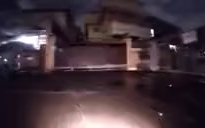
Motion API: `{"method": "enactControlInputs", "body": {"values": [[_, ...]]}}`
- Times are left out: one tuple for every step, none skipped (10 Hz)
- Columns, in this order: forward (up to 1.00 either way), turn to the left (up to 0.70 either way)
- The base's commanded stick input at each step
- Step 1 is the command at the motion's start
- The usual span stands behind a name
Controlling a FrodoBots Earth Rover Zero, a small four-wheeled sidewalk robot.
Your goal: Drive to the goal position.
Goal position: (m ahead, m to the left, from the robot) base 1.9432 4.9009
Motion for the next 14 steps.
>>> {"method": "enactControlInputs", "body": {"values": [[0.50,0.27],[0.50,0.27],[0.50,0.27],[0.50,0.27],[0.50,0.27],[0.50,0.27],[0.50,0.27],[0.50,0.27],[0.50,0.27],[0.50,0.27],[0.50,0.27],[0.50,0.27],[0.50,0.27],[0.50,0.27]]}}
